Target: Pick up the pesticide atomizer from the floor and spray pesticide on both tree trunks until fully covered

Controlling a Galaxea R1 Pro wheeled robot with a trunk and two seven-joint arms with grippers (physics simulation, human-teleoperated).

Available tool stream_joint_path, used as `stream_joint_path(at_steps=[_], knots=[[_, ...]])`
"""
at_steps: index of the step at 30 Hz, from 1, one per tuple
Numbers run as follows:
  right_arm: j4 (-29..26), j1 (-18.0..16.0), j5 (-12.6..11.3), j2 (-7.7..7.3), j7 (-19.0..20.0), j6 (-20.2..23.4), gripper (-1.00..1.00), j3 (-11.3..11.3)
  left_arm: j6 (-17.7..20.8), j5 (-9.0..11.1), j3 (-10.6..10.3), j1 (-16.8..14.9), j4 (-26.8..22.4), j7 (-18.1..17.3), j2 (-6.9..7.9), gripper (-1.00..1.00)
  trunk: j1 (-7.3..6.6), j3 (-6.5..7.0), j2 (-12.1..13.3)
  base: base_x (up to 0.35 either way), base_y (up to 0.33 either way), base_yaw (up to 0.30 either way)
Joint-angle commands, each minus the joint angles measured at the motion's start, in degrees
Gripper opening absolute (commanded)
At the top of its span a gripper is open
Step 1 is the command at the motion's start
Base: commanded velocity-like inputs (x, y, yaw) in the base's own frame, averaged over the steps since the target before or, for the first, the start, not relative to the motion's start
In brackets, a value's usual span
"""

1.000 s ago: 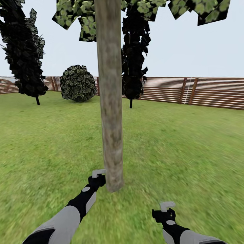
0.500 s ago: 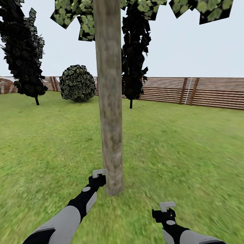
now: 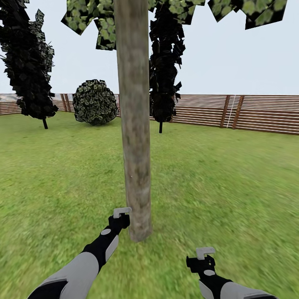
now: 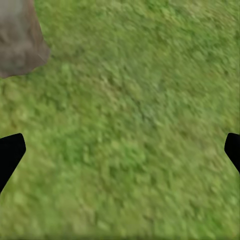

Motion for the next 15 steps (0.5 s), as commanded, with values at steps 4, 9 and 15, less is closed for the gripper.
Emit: stream_joint_path(at_steps=[4, 9, 15], knots=[[0.25, -0.12, 0.19, 0.02, -0.35, -0.23, 1.0, 0.44, -0.21, -0.57, 0.6, -0.07, 0.24, 0.03, 0.0, -1.0, 0.02, -0.1, -0.09, 0.0, 0.0, 0.0], [0.19, -0.12, 0.25, -0.12, -0.35, -0.27, 1.0, 0.44, -0.2, -0.6, 0.68, -0.07, 1.03, 0.06, 0.09, -1.0, 0.02, -0.1, -0.09, 0.0, 0.0, 0.0], [0.18, -0.12, 0.38, -0.06, -0.35, -0.19, 1.0, 0.52, -0.18, -0.6, 0.69, -0.07, 2.11, 0.4, 0.11, -1.0, 0.02, -0.1, -0.09, -0.027, 0.0, 0.0]])
